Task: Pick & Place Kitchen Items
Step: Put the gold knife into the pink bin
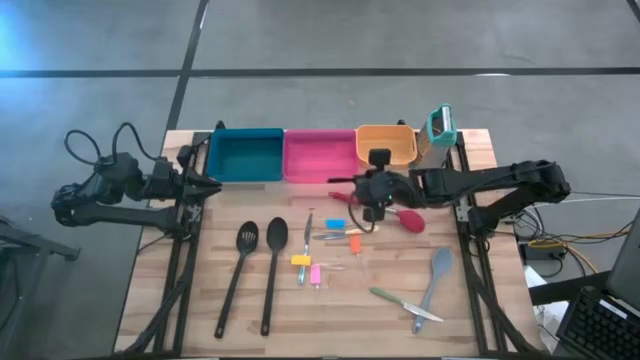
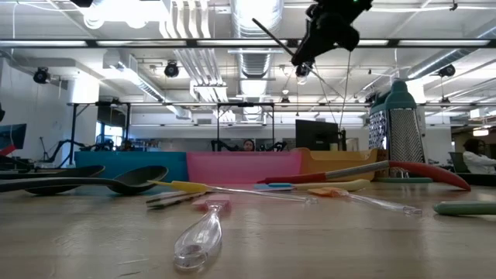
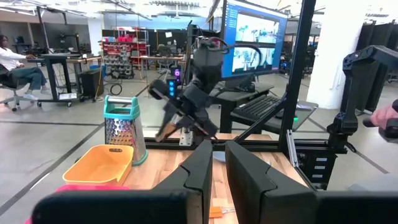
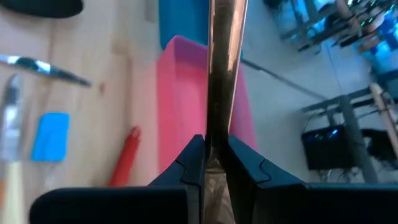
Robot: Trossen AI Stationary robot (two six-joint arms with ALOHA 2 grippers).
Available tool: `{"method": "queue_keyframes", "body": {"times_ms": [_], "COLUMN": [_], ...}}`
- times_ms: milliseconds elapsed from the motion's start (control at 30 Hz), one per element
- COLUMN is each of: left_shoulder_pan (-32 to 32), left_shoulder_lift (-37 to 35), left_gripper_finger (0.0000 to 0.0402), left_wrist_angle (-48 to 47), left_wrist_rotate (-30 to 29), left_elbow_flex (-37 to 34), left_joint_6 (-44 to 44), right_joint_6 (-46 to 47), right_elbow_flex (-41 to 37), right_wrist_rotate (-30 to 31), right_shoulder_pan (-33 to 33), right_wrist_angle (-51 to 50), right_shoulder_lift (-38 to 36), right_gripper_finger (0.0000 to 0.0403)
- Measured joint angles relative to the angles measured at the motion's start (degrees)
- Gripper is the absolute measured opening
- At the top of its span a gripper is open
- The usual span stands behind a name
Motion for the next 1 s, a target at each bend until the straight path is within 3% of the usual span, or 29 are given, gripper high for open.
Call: {"method": "queue_keyframes", "body": {"times_ms": [233,500,1000], "left_shoulder_pan": [0.0,0.0,0.0], "left_shoulder_lift": [0.0,0.0,0.0], "left_gripper_finger": [0.0049,0.0049,0.0049], "left_wrist_angle": [0.0,0.0,0.0], "left_wrist_rotate": [0.0,0.0,0.0], "left_elbow_flex": [0.0,0.0,0.0], "left_joint_6": [0.0,0.0,0.0], "right_joint_6": [-6.9,-14.3,-21.8], "right_elbow_flex": [2.5,11.8,29.6], "right_wrist_rotate": [-5.8,-6.3,-15.9], "right_shoulder_pan": [-6.8,-11.7,-18.9], "right_wrist_angle": [5.2,5.1,-3.8], "right_shoulder_lift": [2.9,10.8,29.4], "right_gripper_finger": [0.0029,0.0029,0.0029]}}
